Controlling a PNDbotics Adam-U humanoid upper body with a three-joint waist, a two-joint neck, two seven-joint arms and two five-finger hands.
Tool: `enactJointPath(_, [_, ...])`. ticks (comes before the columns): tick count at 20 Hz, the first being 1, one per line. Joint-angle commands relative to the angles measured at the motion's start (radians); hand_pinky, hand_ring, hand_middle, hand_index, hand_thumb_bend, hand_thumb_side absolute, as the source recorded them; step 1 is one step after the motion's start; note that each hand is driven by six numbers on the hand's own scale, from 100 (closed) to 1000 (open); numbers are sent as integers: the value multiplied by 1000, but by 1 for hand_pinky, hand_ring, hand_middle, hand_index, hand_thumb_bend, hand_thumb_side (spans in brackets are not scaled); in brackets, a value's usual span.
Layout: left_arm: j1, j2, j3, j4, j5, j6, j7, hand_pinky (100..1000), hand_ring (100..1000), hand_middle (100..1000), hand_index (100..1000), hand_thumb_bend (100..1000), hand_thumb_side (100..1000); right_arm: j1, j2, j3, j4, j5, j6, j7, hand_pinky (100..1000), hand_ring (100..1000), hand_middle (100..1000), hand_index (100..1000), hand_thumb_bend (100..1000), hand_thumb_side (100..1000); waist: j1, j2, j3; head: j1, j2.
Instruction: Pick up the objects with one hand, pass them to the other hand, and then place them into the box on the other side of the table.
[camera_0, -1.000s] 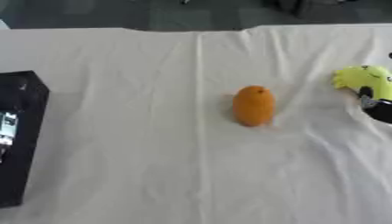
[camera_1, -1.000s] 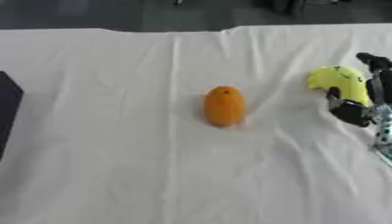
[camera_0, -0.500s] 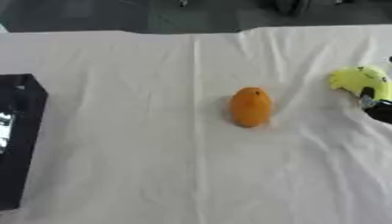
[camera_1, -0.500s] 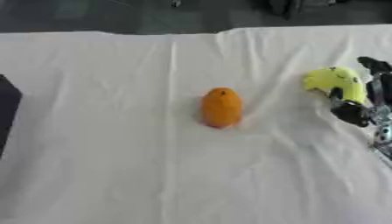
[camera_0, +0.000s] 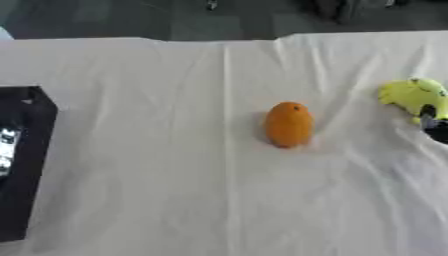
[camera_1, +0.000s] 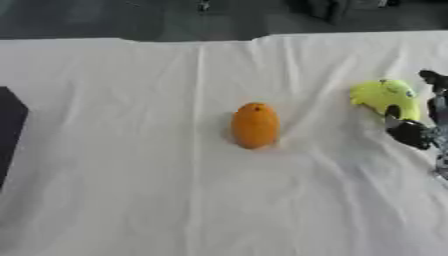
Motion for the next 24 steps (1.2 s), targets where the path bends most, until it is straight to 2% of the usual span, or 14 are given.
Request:
enactJointPath(1, [-7, 22, 10, -17, -5, -1, 6, 756, 698, 563, 734, 100, 570, 1, -40, -22, -21, 3, 129, -119, 639, 901, 872, 935, 146, 100, -1, -21, -1, -7, -9])
enactJointPath(4, [-7, 20, 11, -17, -4, -3, 6, 755, 698, 563, 734, 100, 569, -1, -40, -21, -21, -17, 121, -113, 624, 898, 870, 933, 103, 100, 2, -23, 0, -36, -7])
enactJointPath(8, [-7, 17, 11, -17, -2, -2, 6, 753, 698, 561, 732, 100, 568, -5, -44, -14, -30, -59, 96, -115, 608, 892, 867, 931, 100, 100, 8, -26, 0, -97, -4])
enactJointPath(11, [-8, 16, 10, -17, -2, -2, 6, 752, 697, 561, 731, 100, 568, -7, -48, -9, -45, -86, 73, -115, 597, 890, 865, 930, 100, 116, 13, -26, -1, -120, -3])
enactJointPath(20, [-11, 15, 8, -17, -3, -1, 8, 750, 697, 558, 728, 100, 567, -17, -55, -11, -32, -118, 32, -119, 598, 893, 867, 933, 100, 227, 18, -11, 3, -117, -13])
enactJointPath(24, [-8, 14, 8, -17, -3, -2, 12, 750, 697, 556, 726, 100, 567, -19, -56, -18, -14, -111, 20, -132, 608, 900, 868, 936, 100, 212, 18, -3, 11, -113, -18])
